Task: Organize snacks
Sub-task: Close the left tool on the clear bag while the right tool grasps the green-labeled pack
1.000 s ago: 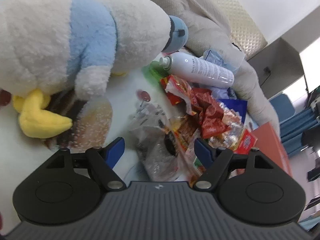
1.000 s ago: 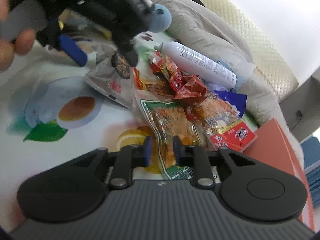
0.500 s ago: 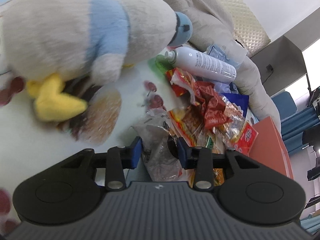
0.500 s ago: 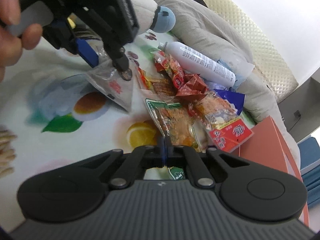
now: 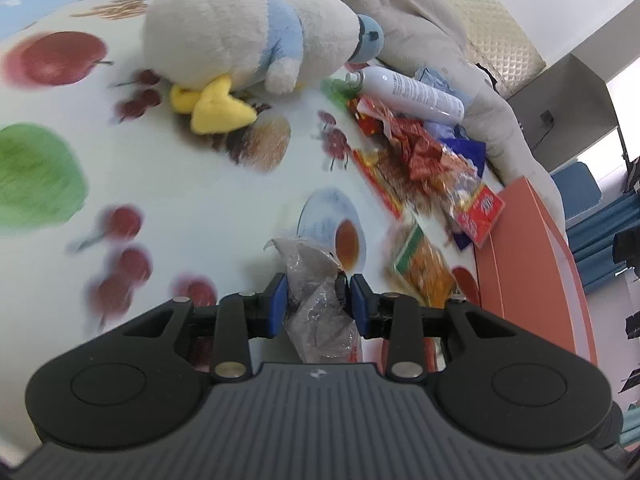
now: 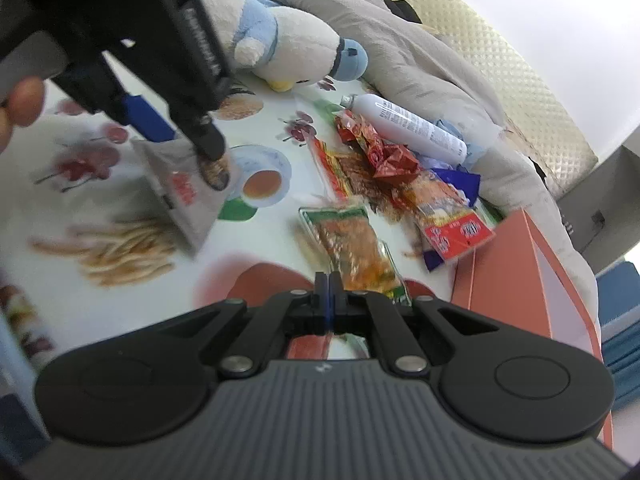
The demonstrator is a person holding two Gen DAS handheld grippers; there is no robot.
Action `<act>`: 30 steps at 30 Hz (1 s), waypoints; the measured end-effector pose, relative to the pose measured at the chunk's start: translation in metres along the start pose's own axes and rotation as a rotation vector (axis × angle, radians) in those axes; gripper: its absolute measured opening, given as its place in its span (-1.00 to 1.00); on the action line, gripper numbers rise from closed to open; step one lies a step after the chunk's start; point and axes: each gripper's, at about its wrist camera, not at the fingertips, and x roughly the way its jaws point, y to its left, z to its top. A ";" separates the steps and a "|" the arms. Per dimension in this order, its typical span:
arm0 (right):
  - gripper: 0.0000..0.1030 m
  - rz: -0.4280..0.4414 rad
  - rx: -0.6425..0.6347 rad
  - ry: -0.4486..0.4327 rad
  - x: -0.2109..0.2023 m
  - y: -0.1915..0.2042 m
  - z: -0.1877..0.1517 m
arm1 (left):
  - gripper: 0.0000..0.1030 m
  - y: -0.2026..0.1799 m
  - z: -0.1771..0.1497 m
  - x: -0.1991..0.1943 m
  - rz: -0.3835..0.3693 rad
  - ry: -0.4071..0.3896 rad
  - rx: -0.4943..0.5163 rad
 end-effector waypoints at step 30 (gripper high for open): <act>-0.28 -0.078 -0.124 0.004 0.077 0.008 0.011 | -0.25 -0.001 -0.006 -0.001 -0.009 -0.002 -0.006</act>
